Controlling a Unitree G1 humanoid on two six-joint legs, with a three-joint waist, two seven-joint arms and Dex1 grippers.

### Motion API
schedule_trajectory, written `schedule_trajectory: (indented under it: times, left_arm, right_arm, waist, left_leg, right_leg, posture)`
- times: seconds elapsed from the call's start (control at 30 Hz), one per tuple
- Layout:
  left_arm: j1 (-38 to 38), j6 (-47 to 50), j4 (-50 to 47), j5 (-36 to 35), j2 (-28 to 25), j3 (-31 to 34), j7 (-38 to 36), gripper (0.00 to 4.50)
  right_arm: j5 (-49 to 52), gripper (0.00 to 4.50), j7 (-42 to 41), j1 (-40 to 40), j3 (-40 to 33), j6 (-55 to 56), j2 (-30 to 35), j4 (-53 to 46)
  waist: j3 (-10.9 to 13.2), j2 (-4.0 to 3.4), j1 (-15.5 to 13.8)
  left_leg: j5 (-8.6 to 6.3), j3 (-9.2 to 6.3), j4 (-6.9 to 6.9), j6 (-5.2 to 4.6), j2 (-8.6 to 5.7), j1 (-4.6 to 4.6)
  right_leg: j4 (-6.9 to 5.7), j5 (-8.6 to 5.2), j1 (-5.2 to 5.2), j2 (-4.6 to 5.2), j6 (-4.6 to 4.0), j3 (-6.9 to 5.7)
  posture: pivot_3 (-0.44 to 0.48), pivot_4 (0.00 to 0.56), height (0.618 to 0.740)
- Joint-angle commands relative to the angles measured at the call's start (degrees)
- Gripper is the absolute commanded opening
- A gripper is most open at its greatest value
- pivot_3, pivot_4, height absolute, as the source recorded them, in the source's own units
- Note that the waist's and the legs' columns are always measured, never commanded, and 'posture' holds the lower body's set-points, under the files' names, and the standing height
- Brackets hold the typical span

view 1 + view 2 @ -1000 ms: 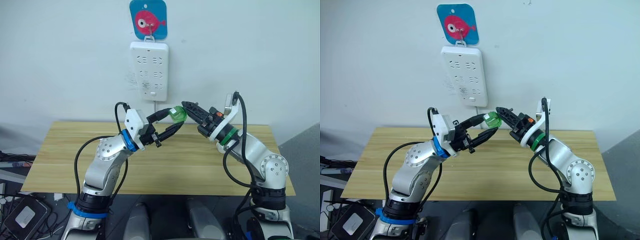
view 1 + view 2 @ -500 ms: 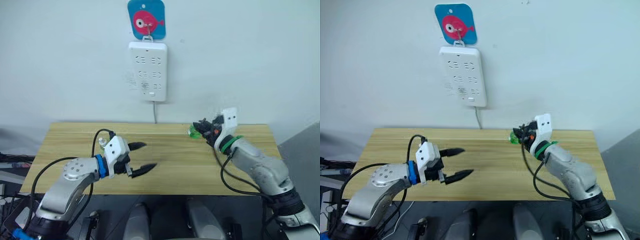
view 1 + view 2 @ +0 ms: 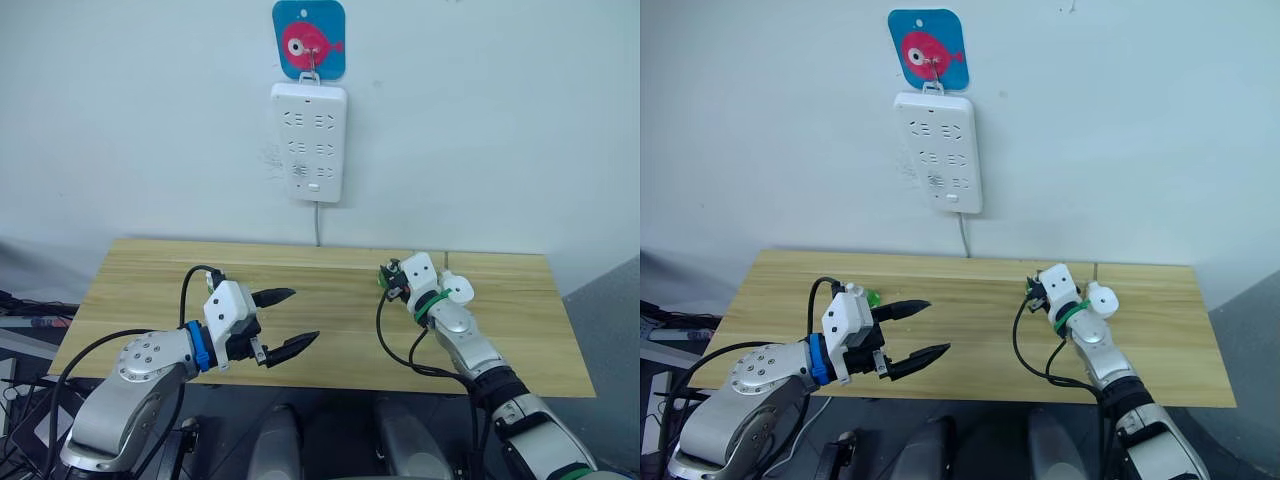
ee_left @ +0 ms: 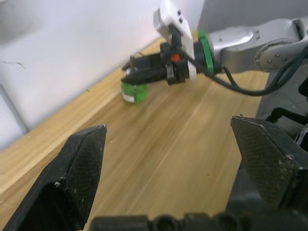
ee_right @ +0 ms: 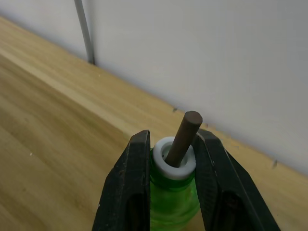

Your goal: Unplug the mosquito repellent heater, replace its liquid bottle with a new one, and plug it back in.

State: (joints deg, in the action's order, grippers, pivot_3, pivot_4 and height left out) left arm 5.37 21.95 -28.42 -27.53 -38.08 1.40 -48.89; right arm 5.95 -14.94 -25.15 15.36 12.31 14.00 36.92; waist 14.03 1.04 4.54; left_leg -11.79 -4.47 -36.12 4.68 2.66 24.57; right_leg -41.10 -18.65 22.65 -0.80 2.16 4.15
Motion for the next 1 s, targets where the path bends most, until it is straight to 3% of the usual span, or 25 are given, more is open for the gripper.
schedule_trajectory:
  times: [0.03, 0.2, 0.37, 0.5, 0.63, 0.8, 1.0]
  left_arm:
    - [1.48, -2.14, -3.14, 0.54, -0.19, -0.27, -0.66, 4.5]
    - [1.02, -2.86, -2.6, 0.39, 1.33, 0.31, 0.7, 4.5]
    - [4.71, -2.35, -0.62, 0.85, 4.64, 4.52, 6.26, 4.5]
    - [12.3, -4.8, 2.57, 3.24, 8.35, 9.32, 11.33, 4.5]
    - [20.21, -9.22, 6.05, 3.16, 11.94, 13.76, 12.24, 4.5]
    - [25.59, -14.57, 10.45, 5.36, 14.9, 16.18, 13.62, 4.5]
    - [20.76, -17.97, 16.22, 8.42, 15.55, 15.71, 15.97, 4.5]
  right_arm:
    - [-1.33, 0.84, -1.56, -0.93, -2.33, 2.29, -0.56, 1.69]
    - [-0.24, 2.49, -3.17, 0.16, -5.7, 2.14, -1.3, 0.03]
    - [1.83, 4.35, -8.84, 6.4, -6.66, -4.77, 2.15, -17.26]
    - [3.45, 4.47, -18.85, 9.6, -2.55, -14.85, 8.37, -35.97]
    - [5.12, 4.47, -24.38, 6.6, 0.61, -27.66, 12.28, -49.65]
    - [5.48, 4.47, -25.49, 0.74, 3.57, -40.48, 11.8, -57.21]
    - [4.33, 4.47, -26.26, -0.89, 5.8, -44.52, 11.69, -59.48]
  waist:
    - [0.0, 0.0, 0.0]
    - [0.0, 0.0, 0.06]
    - [0.01, -0.01, 0.01]
    - [0.01, -0.01, 0.24]
    - [0.0, 0.0, 0.26]
    - [-0.1, 0.15, -0.65]
    - [-0.2, 0.29, -2.73]
  left_leg:
    - [0.0, 0.01, 0.0, 0.0, 0.0, -0.06]
    - [-0.01, 0.01, 0.05, -0.01, 0.0, -0.64]
    - [-0.01, 0.02, 0.04, 0.0, 0.0, -0.64]
    - [-0.02, 0.03, 0.11, -0.01, 0.03, -0.66]
    - [-0.02, -0.03, 0.12, -0.01, 0.09, -0.68]
    - [0.0, -0.01, 0.06, 0.02, 0.02, -0.66]
    - [0.0, -0.01, 0.09, 0.04, -0.01, -0.54]
  right_leg:
    - [0.01, 0.0, -0.05, 0.0, 0.0, 0.01]
    - [0.02, -0.01, -0.57, -0.01, 0.0, 0.04]
    - [0.03, -0.01, -0.58, 0.0, 0.0, 0.07]
    - [0.05, -0.01, -0.57, 0.0, 0.0, 0.09]
    - [0.05, -0.04, -0.56, -0.01, 0.0, 0.06]
    - [0.12, -0.14, -0.57, 0.01, 0.14, 0.09]
    - [0.31, -0.19, -0.55, 0.04, 0.21, 0.03]
  posture:
    - [-0.025, 0.225, 0.725]
    - [-0.03, 0.223, 0.725]
    - [-0.032, 0.226, 0.725]
    - [-0.036, 0.223, 0.725]
    - [-0.018, 0.209, 0.725]
    - [0.01, 0.191, 0.725]
    - [0.024, 0.208, 0.725]
